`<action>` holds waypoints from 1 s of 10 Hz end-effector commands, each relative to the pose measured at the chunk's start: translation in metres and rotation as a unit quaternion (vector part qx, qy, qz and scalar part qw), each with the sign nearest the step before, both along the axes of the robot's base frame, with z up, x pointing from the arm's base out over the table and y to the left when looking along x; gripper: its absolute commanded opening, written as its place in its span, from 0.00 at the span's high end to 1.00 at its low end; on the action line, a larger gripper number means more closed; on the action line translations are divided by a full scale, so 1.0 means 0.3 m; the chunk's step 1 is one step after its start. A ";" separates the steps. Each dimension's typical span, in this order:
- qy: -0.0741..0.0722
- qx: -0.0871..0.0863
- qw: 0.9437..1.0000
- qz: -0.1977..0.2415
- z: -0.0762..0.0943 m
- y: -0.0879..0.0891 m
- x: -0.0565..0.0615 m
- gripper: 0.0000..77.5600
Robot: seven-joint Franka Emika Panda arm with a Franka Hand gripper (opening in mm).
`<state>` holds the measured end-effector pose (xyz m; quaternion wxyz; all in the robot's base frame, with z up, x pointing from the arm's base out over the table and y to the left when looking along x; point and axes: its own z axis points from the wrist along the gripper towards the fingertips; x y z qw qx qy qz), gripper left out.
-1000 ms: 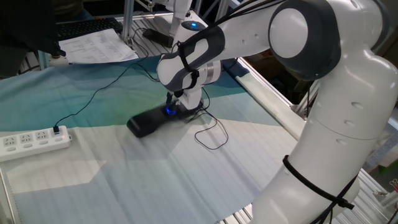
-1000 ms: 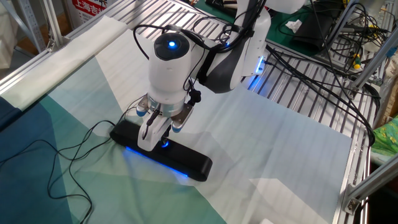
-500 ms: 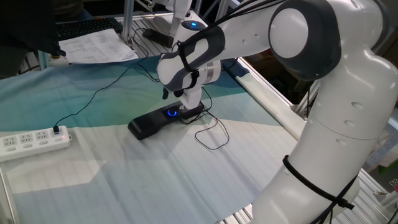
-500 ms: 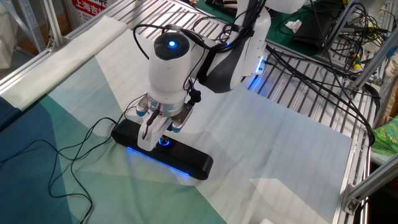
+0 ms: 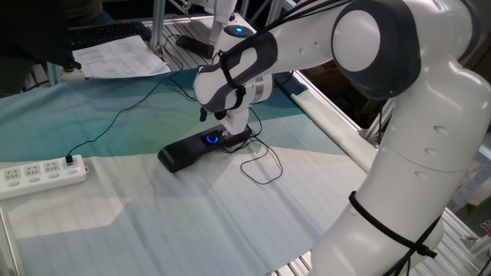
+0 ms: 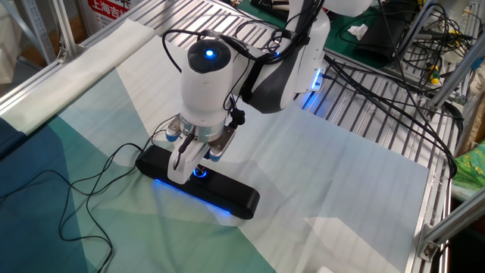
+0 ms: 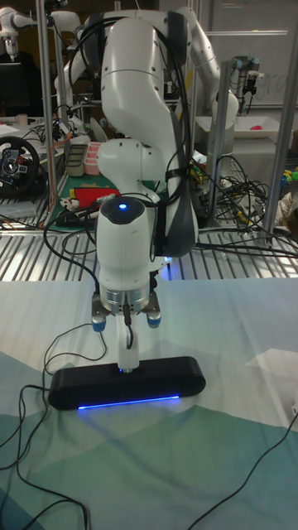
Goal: Turn the knob to increase the volume of the speaker
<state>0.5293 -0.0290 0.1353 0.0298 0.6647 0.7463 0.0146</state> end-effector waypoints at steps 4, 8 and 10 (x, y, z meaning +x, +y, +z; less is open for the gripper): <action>0.035 -0.076 0.871 0.485 0.125 0.060 -0.066 0.00; 0.038 -0.068 0.826 0.558 0.185 0.045 -0.083 0.00; 0.035 -0.056 0.811 0.581 0.214 0.035 -0.092 0.00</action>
